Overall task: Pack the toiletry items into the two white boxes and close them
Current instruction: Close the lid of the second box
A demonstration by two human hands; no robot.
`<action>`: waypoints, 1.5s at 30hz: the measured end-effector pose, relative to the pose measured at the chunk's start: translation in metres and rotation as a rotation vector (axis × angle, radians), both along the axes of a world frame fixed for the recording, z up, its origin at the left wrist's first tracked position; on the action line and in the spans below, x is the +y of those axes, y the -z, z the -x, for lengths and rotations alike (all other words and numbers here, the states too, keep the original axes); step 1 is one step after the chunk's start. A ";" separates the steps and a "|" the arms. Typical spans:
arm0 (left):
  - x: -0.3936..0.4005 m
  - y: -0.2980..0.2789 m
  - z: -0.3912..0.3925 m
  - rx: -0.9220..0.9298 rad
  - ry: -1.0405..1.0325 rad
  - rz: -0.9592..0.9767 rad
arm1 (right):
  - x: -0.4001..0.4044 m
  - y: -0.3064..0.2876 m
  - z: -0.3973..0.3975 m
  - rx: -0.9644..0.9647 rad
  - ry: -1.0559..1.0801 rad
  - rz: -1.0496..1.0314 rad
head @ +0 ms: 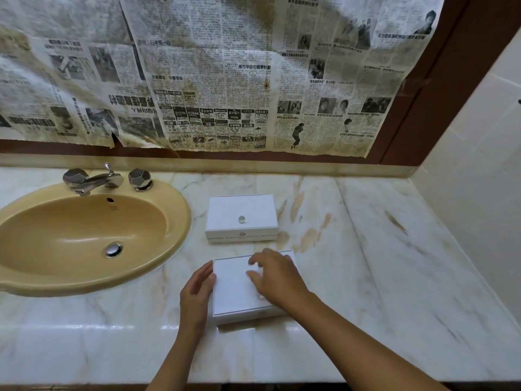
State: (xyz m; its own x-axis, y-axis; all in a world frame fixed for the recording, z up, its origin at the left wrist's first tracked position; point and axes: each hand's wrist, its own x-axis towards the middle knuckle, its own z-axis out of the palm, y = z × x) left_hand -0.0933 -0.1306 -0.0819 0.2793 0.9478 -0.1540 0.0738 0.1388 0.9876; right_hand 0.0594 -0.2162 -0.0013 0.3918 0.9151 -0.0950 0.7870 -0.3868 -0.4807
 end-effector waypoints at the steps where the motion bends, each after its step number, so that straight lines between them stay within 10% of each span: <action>1: -0.001 0.000 -0.001 0.000 -0.004 -0.004 | -0.001 0.004 -0.004 -0.046 0.078 -0.071; 9: -0.008 0.002 -0.008 -0.002 -0.057 0.021 | -0.019 0.037 -0.021 0.315 0.460 0.039; 27: -0.045 -0.024 -0.187 -0.015 0.157 -0.011 | -0.063 0.022 -0.181 0.301 0.762 -0.050; 45: 0.008 -0.029 -0.271 0.203 0.101 -0.052 | 0.005 0.033 -0.259 0.355 0.682 0.038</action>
State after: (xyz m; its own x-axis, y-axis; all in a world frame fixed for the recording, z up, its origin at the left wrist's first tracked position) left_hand 0.1779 -0.1223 -0.0533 0.3418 0.9245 -0.1686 0.2829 0.0699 0.9566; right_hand 0.3180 -0.2110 -0.0344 0.8083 0.4755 -0.3471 0.1696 -0.7527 -0.6361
